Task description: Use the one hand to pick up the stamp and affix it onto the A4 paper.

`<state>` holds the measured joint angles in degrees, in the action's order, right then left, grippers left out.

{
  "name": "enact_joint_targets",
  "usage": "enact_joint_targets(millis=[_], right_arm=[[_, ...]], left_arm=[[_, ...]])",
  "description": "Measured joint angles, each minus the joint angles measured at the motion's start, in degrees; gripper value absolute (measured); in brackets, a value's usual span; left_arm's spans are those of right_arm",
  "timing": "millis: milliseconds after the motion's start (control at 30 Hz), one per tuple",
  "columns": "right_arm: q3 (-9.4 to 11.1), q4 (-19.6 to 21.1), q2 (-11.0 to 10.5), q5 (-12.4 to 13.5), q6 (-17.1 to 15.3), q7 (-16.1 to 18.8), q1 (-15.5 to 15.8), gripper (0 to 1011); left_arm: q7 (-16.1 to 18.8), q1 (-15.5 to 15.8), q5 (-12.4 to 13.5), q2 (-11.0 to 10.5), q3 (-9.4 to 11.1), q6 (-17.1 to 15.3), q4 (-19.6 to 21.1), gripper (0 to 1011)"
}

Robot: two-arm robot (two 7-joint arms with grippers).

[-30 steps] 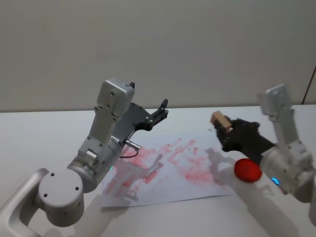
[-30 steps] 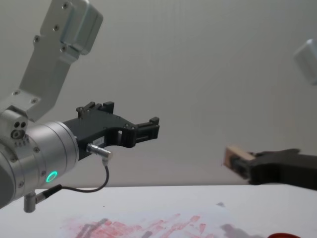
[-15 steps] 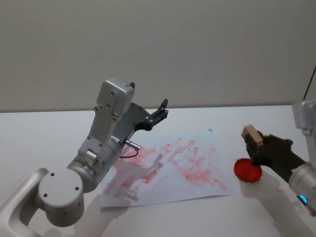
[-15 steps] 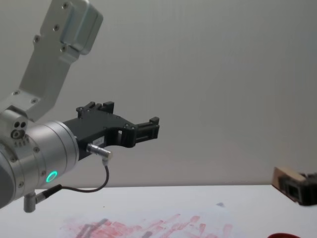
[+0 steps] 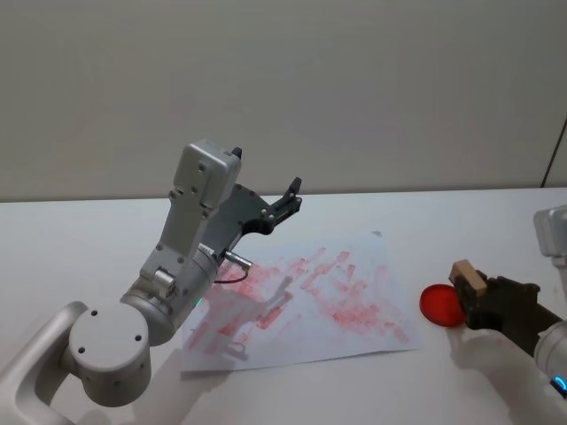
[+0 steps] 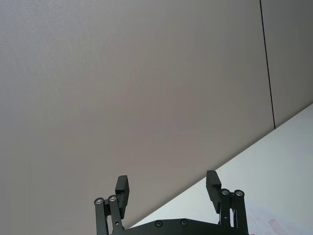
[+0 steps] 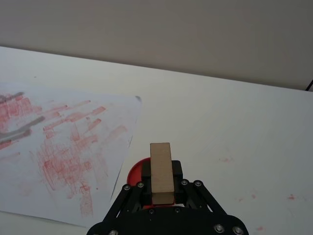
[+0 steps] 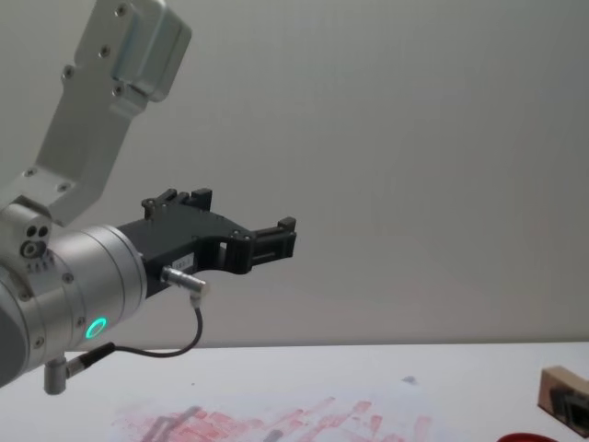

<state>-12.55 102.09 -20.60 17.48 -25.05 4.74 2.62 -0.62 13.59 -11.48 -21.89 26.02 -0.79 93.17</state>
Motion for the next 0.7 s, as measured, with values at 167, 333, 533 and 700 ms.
enact_joint_targets(millis=[167, 333, 533, 700], right_arm=[[0.1, -0.6, -0.1, 0.0, -0.9, 0.3, 0.0, 217], [0.1, -1.3, 0.0, -0.2, -1.6, 0.7, -0.5, 217], [0.0, -2.6, 0.5, -0.9, -2.2, 1.5, -1.7, 217], [-0.2, -3.9, 1.1, -1.7, -2.6, 2.5, -3.0, 217]], left_arm=[[0.0, 0.0, 0.0, 0.0, 0.0, 0.0, 0.0, 1001], [0.0, 0.0, 0.0, 0.0, 0.0, 0.0, 0.0, 1001], [0.0, 0.0, 0.0, 0.0, 0.0, 0.0, 0.0, 1001], [0.0, 0.0, 0.0, 0.0, 0.0, 0.0, 0.0, 1001]])
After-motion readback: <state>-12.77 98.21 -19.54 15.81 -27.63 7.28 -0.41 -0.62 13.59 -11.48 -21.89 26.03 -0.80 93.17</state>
